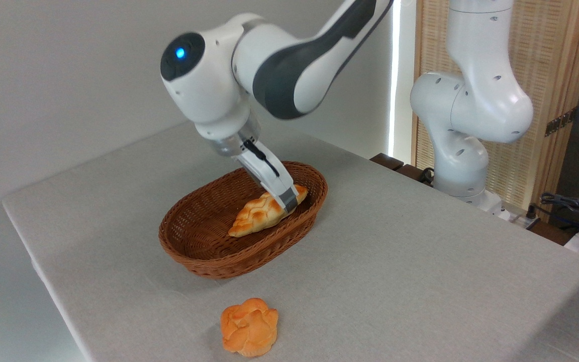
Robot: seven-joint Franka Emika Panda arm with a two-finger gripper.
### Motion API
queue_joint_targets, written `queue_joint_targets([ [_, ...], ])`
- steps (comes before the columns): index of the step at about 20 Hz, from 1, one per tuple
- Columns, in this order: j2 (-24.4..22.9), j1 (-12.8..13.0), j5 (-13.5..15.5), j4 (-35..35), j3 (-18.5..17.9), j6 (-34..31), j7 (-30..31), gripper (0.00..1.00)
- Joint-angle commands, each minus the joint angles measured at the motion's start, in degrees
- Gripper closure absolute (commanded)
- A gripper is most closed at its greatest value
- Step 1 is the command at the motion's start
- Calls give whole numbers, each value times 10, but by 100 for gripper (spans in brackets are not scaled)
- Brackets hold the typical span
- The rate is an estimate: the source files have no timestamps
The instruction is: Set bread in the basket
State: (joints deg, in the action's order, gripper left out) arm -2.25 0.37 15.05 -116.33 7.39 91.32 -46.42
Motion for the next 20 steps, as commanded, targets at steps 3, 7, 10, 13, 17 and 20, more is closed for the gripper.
queue_joint_targets([
  [3, -18, -4, -29, 84, -30, -55, -28, 0],
  [7, -15, -5, -31, 170, -46, -57, -31, 0],
  [10, -11, -5, -55, 208, -54, -27, -35, 0],
  [13, -12, -5, -84, 213, -54, -2, -39, 0],
  [17, -8, -5, -90, 239, -55, -2, -37, 0],
  [20, 3, -3, -89, 260, -69, -2, -32, 0],
])
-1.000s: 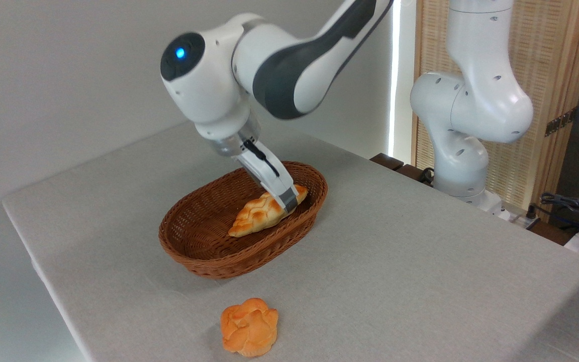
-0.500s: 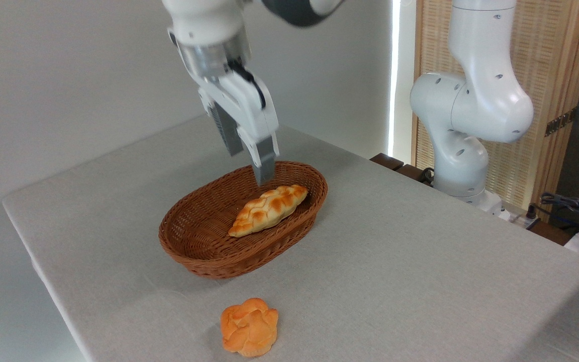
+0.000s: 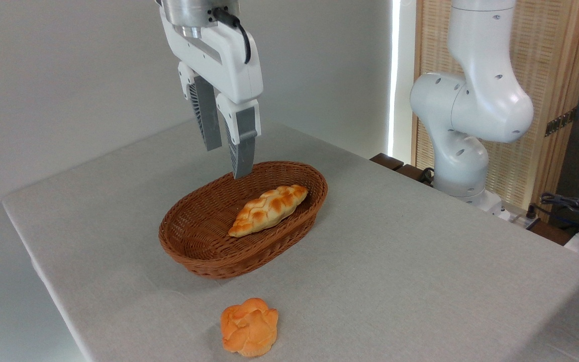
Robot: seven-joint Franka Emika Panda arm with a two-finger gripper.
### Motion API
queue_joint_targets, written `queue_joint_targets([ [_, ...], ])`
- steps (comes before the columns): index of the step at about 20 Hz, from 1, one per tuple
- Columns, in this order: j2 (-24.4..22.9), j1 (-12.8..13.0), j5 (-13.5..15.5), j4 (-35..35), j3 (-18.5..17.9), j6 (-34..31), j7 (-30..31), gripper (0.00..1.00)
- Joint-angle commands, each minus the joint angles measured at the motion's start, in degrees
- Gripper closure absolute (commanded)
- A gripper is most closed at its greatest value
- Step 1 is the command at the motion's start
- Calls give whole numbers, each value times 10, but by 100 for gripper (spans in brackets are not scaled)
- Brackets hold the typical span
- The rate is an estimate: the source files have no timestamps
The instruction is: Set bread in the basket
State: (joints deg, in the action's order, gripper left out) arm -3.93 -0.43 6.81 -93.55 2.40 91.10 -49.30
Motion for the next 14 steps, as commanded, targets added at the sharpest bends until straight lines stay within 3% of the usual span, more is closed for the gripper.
queue_joint_targets([
  [1, 28, 8, -7, 45, -26, 0, -2, 0],
  [10, 33, 19, -7, 53, -45, -7, -5, 0],
  [14, 40, 19, -30, 53, -22, -26, 13, 0],
])
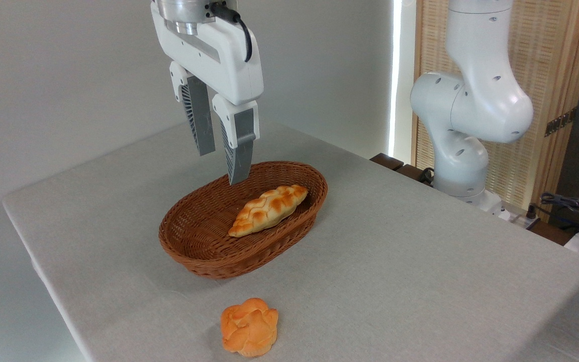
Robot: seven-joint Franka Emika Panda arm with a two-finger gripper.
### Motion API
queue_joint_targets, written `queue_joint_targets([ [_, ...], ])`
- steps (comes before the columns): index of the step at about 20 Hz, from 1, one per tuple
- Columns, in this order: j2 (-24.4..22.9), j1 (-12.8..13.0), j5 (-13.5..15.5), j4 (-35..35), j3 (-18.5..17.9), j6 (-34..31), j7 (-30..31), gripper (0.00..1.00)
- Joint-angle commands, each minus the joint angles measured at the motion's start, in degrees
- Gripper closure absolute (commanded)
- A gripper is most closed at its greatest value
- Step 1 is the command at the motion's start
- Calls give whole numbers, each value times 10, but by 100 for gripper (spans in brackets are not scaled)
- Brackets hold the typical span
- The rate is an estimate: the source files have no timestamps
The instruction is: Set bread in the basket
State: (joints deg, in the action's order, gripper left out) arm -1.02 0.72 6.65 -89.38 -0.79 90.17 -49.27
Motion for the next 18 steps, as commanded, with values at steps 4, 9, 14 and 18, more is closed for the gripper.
queue_joint_targets([
  [4, 7, 8, -35, 1, 11, -19, 10, 0],
  [9, 7, 8, -62, 0, 10, -23, 11, 0],
  [14, 7, 8, -59, 0, 10, -21, 57, 0],
  [18, 8, 8, -58, 0, 10, -21, 59, 0],
])
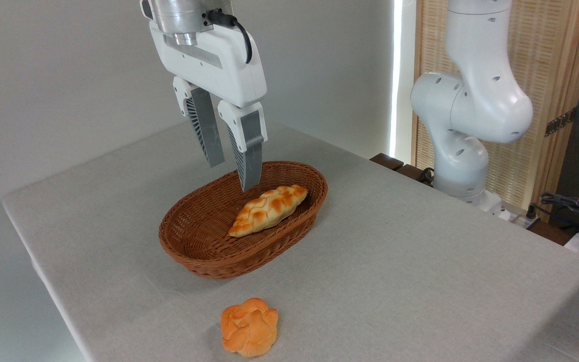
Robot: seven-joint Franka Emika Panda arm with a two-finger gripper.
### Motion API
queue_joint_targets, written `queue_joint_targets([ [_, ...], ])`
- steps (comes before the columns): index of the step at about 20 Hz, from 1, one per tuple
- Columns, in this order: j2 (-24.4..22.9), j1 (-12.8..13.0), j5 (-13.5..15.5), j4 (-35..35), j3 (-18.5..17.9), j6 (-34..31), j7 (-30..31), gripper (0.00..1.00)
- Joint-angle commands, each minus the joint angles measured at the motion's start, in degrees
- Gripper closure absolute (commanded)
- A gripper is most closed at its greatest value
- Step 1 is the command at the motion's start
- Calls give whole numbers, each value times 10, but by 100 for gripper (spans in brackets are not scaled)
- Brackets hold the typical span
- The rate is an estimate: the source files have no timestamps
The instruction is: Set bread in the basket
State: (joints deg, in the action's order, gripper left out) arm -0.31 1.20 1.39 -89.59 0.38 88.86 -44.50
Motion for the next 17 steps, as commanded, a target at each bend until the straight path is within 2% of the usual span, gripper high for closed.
queue_joint_targets([
  [1, 0, 3, -4, 2, -2, -6, 12, 0],
  [5, 1, 3, 10, 3, -2, 5, 11, 0],
  [12, 1, 3, 12, 2, -2, 7, 37, 0],
  [14, 1, 3, 28, 3, -6, 8, 38, 0],
  [17, 0, 2, 28, 3, -8, 8, 35, 0],
])
